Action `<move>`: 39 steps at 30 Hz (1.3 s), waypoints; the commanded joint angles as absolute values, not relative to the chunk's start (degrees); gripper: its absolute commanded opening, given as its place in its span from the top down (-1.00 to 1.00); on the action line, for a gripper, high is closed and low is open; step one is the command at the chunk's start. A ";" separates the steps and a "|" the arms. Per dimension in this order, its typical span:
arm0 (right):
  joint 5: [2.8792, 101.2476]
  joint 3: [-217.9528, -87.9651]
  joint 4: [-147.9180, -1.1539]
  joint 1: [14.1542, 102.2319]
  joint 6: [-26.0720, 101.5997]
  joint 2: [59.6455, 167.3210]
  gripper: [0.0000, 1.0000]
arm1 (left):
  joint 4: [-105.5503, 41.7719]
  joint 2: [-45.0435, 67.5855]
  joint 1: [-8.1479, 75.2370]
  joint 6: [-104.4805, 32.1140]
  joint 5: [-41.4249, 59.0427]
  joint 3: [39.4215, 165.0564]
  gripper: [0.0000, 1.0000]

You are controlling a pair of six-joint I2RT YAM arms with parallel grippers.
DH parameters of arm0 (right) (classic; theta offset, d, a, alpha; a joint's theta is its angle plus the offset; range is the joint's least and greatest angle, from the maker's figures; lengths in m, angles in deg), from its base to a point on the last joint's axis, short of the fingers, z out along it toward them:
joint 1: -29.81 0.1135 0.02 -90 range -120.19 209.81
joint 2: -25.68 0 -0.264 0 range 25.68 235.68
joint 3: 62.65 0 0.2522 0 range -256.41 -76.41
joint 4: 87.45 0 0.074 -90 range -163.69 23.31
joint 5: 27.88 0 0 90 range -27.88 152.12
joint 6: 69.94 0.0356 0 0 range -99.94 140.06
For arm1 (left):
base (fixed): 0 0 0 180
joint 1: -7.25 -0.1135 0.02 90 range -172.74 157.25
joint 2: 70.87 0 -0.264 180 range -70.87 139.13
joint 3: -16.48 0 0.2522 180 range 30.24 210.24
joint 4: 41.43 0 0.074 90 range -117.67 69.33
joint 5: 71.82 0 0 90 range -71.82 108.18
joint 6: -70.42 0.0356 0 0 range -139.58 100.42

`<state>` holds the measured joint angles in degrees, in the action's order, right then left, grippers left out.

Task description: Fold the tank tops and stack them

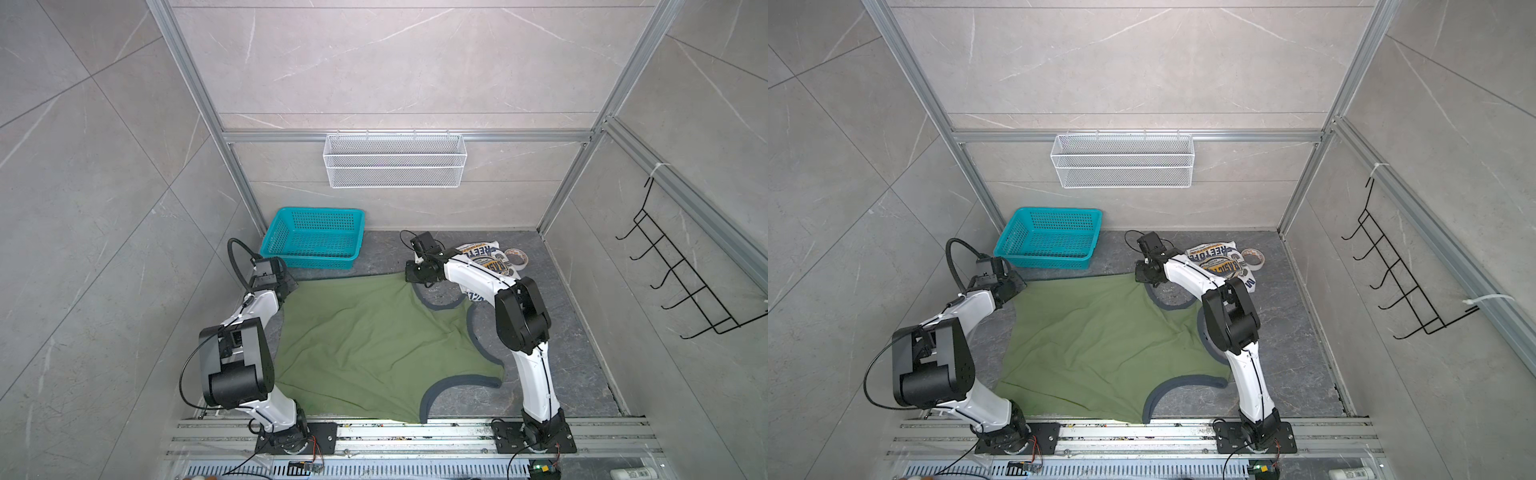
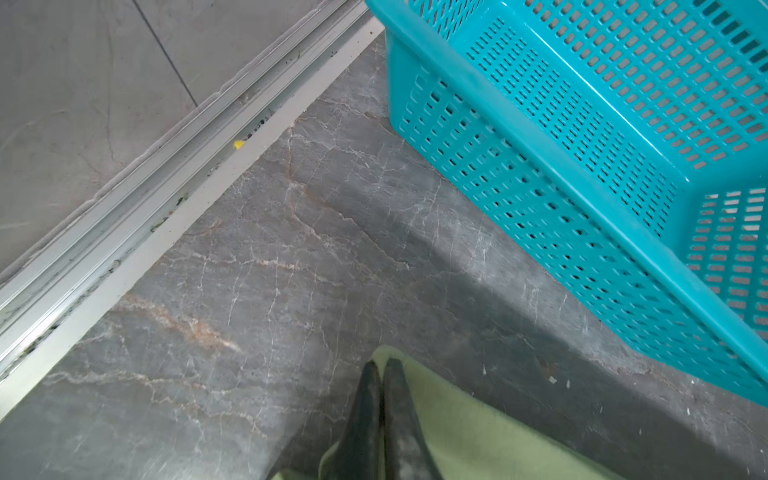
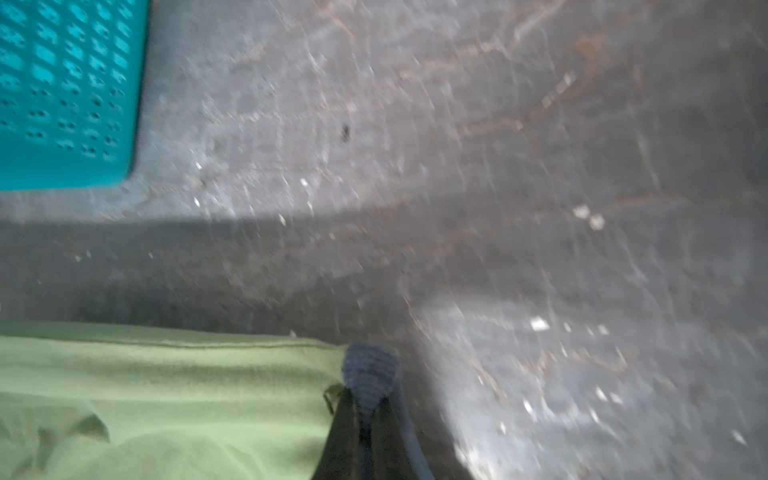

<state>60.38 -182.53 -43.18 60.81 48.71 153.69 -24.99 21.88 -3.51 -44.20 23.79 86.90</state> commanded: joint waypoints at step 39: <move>66.17 -153.50 -50.24 72.39 49.64 132.73 1.00 | -36.75 9.62 -10.04 -46.12 19.75 73.27 1.00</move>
<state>63.70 -157.59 -47.69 71.28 47.77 136.03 -34.54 12.06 -9.67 -47.19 18.28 74.09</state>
